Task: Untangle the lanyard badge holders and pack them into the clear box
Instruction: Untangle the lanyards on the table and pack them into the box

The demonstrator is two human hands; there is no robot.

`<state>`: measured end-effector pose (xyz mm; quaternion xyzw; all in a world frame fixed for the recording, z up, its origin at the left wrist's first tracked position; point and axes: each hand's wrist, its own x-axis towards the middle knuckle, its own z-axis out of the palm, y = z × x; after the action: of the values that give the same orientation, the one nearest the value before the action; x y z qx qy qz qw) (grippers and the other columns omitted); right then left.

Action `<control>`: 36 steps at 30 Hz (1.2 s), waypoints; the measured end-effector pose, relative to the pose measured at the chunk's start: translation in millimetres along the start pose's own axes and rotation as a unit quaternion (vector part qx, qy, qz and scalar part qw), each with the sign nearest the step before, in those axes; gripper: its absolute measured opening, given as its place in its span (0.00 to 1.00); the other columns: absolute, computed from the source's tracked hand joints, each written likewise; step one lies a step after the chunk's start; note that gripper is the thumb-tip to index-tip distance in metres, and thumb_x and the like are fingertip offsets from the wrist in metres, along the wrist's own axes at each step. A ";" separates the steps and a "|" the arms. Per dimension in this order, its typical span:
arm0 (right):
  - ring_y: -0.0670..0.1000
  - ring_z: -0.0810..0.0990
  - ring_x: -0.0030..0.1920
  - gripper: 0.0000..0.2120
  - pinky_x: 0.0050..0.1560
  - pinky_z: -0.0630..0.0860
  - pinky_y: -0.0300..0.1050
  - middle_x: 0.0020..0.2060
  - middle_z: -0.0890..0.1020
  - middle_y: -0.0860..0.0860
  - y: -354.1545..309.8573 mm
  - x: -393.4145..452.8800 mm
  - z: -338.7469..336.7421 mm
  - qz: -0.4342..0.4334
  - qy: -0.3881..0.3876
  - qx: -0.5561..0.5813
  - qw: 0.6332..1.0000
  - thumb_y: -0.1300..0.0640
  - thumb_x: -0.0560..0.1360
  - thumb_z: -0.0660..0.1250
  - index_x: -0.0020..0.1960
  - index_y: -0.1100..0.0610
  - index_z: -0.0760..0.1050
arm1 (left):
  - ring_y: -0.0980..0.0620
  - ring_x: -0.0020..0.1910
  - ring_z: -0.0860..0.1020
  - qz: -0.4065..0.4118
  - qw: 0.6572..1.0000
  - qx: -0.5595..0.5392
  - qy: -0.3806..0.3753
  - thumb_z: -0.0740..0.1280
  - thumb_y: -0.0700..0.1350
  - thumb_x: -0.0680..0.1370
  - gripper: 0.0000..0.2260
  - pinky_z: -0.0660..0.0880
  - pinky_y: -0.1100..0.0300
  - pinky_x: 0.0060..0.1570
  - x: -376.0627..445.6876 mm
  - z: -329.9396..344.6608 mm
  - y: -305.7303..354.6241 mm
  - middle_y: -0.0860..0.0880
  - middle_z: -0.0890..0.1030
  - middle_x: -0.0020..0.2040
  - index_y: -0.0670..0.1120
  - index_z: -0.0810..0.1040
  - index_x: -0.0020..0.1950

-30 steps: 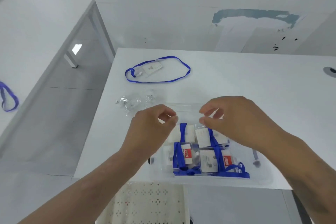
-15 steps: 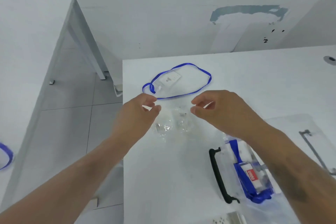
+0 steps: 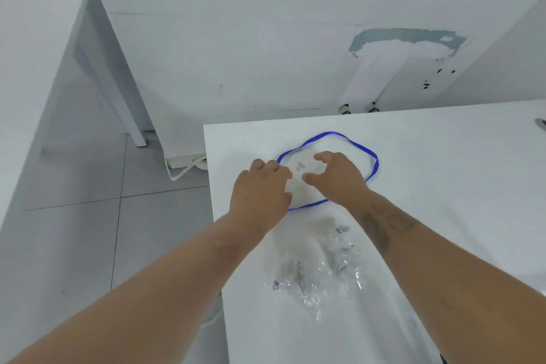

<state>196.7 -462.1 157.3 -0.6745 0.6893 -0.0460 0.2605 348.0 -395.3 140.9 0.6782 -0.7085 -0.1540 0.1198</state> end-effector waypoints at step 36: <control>0.45 0.81 0.50 0.29 0.51 0.76 0.32 0.54 0.82 0.49 -56.5 -150.5 -177.8 -0.203 0.038 0.325 0.923 0.58 0.71 0.75 0.69 0.47 0.68 | 0.53 0.38 0.84 -0.018 0.895 -0.419 0.153 0.73 0.44 0.74 0.04 0.82 0.55 0.47 -62.9 -241.5 79.8 0.57 0.86 0.39 0.53 0.82 0.45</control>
<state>166.1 -374.6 378.3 -0.6756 0.4943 -0.3452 0.4244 369.0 -343.4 396.9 0.5933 -0.5386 -0.3335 0.4967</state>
